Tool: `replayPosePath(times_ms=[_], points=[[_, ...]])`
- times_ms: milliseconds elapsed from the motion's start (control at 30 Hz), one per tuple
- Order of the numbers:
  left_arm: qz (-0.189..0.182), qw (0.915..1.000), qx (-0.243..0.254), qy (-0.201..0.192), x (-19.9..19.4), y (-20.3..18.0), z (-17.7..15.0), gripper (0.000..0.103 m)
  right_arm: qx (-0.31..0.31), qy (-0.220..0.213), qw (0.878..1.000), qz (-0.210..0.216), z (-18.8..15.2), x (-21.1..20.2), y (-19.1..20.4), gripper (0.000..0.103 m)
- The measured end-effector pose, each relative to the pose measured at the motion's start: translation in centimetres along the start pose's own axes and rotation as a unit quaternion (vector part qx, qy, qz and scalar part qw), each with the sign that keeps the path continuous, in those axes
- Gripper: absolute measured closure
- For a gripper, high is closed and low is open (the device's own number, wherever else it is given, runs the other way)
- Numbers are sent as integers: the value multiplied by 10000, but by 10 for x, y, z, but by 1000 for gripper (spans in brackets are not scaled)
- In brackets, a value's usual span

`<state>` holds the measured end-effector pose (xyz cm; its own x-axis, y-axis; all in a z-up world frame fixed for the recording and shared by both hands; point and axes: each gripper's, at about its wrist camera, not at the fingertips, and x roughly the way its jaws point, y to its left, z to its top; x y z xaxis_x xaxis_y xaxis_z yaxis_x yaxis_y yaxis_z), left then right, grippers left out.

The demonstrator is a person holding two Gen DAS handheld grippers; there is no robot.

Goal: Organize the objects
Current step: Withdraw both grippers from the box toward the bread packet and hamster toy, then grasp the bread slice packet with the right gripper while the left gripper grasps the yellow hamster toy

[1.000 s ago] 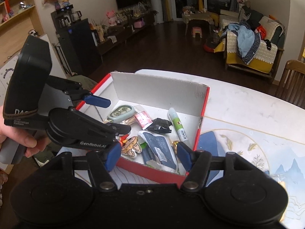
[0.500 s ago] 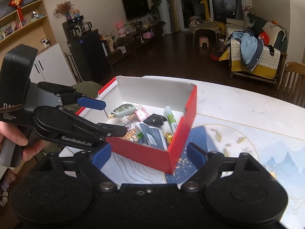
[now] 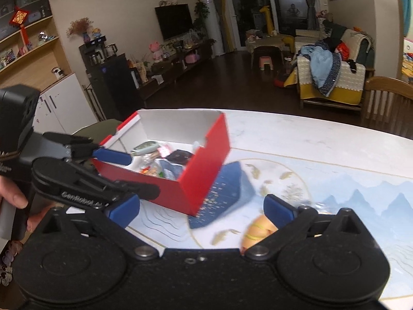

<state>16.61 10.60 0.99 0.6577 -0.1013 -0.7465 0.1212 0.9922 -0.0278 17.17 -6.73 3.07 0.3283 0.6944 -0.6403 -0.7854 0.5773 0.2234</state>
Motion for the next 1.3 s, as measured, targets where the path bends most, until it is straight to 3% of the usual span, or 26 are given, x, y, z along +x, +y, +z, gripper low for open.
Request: replayPosePath(times_ms=[200, 333, 567, 967, 1300], points=[[-33, 10000, -56, 43, 13, -31, -6, 14, 224, -5, 9991, -350, -12, -18, -44, 1], [-77, 9999, -79, 125, 26, -50, -11, 1, 461, 112, 9968, -645, -20, -23, -74, 1], [-162, 9997, -74, 179, 54, -86, -16, 1, 865, 471, 9903, -976, -32, -11, -111, 1], [138, 9975, -446, 531, 116, -104, -24, 1, 885, 1133, 9848, -972, -45, 41, -131, 1], [399, 9966, -501, 515, 146, -109, -29, 1, 921, 1629, 9765, -1075, -50, 83, -137, 1]])
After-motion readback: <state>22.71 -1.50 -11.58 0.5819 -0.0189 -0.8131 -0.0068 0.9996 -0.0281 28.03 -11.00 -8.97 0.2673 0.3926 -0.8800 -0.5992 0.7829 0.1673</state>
